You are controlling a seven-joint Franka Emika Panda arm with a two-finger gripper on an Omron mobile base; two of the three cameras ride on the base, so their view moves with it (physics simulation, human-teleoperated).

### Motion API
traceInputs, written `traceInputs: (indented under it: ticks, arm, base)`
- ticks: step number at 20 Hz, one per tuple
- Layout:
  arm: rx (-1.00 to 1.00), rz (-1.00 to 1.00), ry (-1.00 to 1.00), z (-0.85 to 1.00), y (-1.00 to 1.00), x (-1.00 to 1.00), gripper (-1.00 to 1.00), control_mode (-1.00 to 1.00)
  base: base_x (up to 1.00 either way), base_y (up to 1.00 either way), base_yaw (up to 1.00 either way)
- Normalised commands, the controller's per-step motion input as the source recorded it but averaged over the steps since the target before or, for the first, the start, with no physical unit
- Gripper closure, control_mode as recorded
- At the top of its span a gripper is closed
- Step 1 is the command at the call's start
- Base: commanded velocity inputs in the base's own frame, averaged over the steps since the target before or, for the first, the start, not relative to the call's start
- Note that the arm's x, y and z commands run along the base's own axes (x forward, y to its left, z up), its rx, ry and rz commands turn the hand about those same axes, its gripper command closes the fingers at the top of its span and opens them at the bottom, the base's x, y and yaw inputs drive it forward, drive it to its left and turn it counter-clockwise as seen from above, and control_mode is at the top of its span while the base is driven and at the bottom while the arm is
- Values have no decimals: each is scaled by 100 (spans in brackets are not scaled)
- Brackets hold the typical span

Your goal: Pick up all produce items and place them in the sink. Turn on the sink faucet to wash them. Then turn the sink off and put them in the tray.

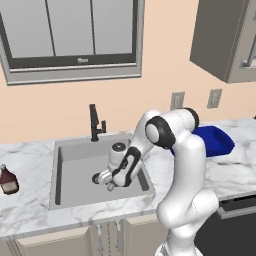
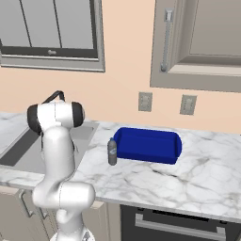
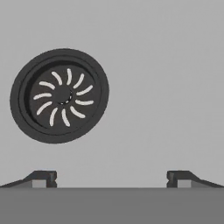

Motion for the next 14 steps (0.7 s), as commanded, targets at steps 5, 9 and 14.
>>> traceInputs:
  ticks: [5, 9, 14]
  arm:
    - [0, 0, -9, 38, 0, -22, -100, -100]
    - [0, 0, -11, 52, -6, -28, -100, -100]
    - [0, 0, -12, 54, -7, -23, -100, -100]
  base:
    - [0, 0, 0]
    - [0, 0, 0]
    - [0, 0, 0]
